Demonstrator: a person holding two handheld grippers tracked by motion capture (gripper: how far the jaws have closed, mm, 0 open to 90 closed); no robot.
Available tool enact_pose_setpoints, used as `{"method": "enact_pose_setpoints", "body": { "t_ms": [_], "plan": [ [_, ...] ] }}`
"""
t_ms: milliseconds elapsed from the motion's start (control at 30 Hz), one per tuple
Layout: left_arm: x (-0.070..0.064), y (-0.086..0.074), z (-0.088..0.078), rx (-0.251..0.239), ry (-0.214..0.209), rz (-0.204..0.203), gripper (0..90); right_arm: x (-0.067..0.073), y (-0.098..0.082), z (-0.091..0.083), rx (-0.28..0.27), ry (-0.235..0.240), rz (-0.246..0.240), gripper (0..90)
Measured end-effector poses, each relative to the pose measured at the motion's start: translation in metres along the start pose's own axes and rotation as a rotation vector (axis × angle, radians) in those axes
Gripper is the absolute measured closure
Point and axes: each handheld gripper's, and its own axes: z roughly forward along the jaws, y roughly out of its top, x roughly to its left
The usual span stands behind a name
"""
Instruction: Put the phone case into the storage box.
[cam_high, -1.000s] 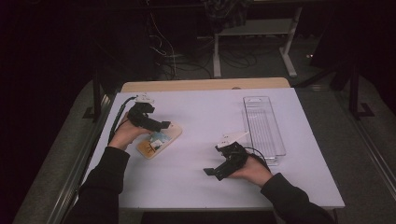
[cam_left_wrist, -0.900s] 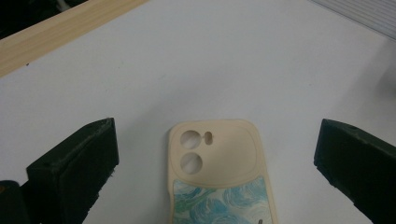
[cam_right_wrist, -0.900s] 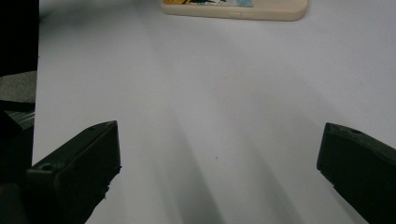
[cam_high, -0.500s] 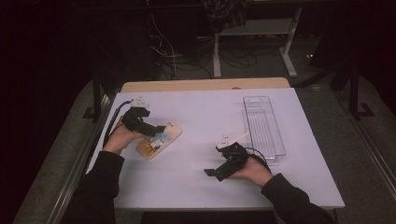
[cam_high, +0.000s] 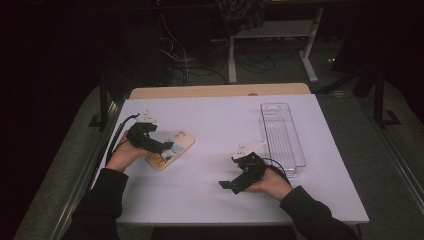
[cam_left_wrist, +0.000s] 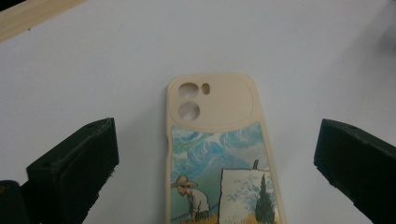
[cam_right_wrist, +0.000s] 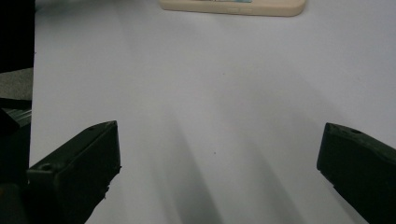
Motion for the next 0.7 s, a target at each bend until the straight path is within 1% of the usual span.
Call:
{"method": "enact_pose_setpoints", "body": {
  "t_ms": [33, 67, 100, 133, 167, 200, 267, 333, 400, 467, 500, 533, 567, 700],
  "plan": [
    [0.000, -0.002, 0.000, 0.007, -0.003, -0.005, 0.0, 0.000, 0.000, 0.000, -0.001, -0.001, -0.001, 0.0],
    [0.000, -0.003, 0.000, 0.005, 0.001, -0.002, 0.0, 0.000, 0.000, 0.000, -0.001, 0.000, -0.001, 0.0],
    [-0.001, -0.004, 0.000, 0.008, -0.002, -0.012, 0.0, 0.000, 0.000, 0.000, -0.001, -0.001, -0.002, 0.0],
    [0.000, -0.005, 0.000, 0.010, -0.002, -0.002, 0.0, 0.000, 0.000, 0.000, -0.002, 0.000, -0.004, 0.0],
    [0.000, -0.006, -0.001, 0.015, -0.001, -0.001, 0.0, 0.000, 0.000, 0.001, 0.000, -0.001, -0.003, 0.0],
    [-0.001, -0.007, 0.000, 0.005, -0.005, -0.021, 0.0, 0.000, 0.000, 0.001, 0.001, 0.000, -0.005, 0.0],
    [0.000, -0.008, -0.001, 0.011, -0.001, -0.003, 0.0, 0.000, 0.000, 0.001, 0.002, -0.002, -0.006, 0.0],
    [-0.002, -0.010, -0.001, 0.014, -0.004, -0.015, 0.0, 0.000, 0.000, 0.001, 0.002, -0.003, -0.005, 0.0],
    [-0.003, -0.012, 0.000, 0.017, -0.001, -0.008, 0.0, 0.000, 0.000, 0.001, 0.001, -0.001, -0.005, 0.0],
    [-0.006, -0.014, 0.000, 0.015, -0.003, -0.028, 0.0, 0.000, 0.000, 0.000, 0.000, -0.002, -0.005, 0.0],
    [-0.005, -0.014, -0.001, 0.029, -0.001, -0.023, 0.0, 0.000, 0.000, 0.000, 0.000, -0.001, 0.000, 0.0],
    [-0.004, -0.015, -0.001, 0.028, 0.005, -0.005, 0.0, 0.000, 0.000, 0.000, 0.000, -0.002, -0.002, 0.0],
    [-0.006, -0.015, -0.001, 0.030, 0.000, -0.025, 0.0, 0.000, 0.000, 0.000, -0.002, -0.001, -0.004, 0.0],
    [-0.004, -0.015, -0.001, 0.028, 0.011, -0.011, 0.0, 0.000, 0.000, 0.000, 0.001, -0.003, -0.009, 0.0]
  ]
}}
